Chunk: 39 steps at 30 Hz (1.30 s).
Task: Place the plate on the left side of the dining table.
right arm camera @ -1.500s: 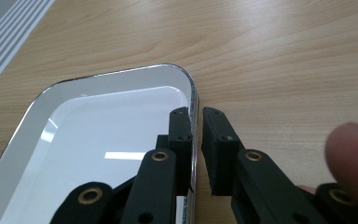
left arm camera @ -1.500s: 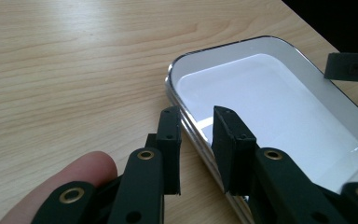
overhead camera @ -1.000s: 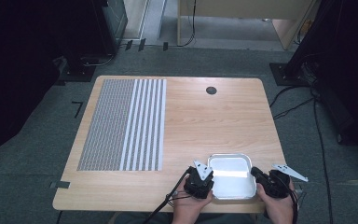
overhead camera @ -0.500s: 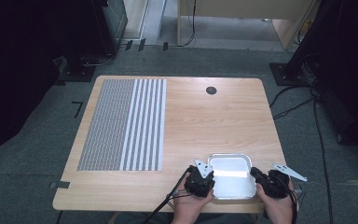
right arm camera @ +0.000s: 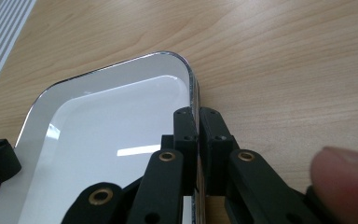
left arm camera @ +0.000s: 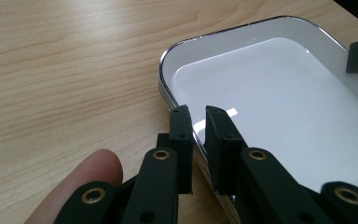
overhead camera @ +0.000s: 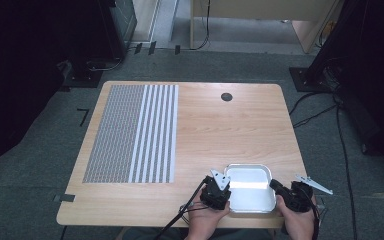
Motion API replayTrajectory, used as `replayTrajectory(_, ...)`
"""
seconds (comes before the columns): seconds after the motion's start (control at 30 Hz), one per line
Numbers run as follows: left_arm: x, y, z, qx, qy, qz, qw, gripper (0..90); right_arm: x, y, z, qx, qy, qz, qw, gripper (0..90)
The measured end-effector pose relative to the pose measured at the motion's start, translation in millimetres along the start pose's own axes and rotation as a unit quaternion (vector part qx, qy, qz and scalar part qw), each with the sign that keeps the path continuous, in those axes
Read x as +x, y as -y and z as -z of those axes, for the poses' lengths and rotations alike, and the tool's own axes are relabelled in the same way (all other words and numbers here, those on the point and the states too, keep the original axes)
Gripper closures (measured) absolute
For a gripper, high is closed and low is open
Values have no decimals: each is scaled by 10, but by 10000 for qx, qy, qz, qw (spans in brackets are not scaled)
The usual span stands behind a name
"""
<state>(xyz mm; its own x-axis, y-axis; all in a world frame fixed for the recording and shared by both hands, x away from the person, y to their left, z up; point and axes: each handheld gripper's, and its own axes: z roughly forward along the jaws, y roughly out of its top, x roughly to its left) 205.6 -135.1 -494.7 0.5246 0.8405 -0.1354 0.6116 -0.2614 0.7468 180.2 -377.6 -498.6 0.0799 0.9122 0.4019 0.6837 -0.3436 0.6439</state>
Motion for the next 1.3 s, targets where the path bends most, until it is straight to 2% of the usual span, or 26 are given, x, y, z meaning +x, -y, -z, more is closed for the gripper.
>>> replayTrajectory(0.07, -9, -4, -6, 12, -21, -26, 10000, 822, -3, -4, 7, -22, -19, -12, 10000, 877)
replayTrajectory(0.17, -60, 0, -15, -15, -138, -235, 9996, 828, -8, -17, 35, -107, -42, 2, 9999, 877)
replayTrajectory(0.23, -78, -6, -28, -1, -135, -262, 9996, 819, -4, -25, 61, -190, -46, -18, 9998, 876)
replayTrajectory(0.47, -109, -43, -10, -102, -81, -331, 9994, 756, -46, -49, 143, -437, 23, -37, 9990, 873)
replayTrajectory(0.53, -120, -56, 14, -164, 5, -323, 9993, 697, -66, -54, 168, -505, 124, 22, 9986, 872)
replayTrajectory(0.67, -146, -69, 16, -144, 92, -318, 9993, 682, -78, -54, 172, -560, 289, 15, 9980, 875)
replayTrajectory(0.77, -164, -64, 4, -113, 144, -343, 9992, 680, -91, -64, 181, -587, 274, 52, 9979, 847)
replayTrajectory(0.97, -186, -40, -32, -16, 219, -383, 9990, 680, -105, -62, 163, -486, 237, 102, 9985, 820)
replayTrajectory(1.1, -199, -25, -59, 38, 294, -396, 9988, 681, -106, -49, 115, -294, 196, 124, 9993, 809)
replayTrajectory(1.2, -197, -19, -73, 82, 296, -394, 9988, 681, -113, -38, 80, -213, 280, 100, 9993, 829)
replayTrajectory(1.3, -197, -11, -80, 98, 299, -379, 9988, 678, -110, -43, 85, -197, 240, 20, 9995, 865)
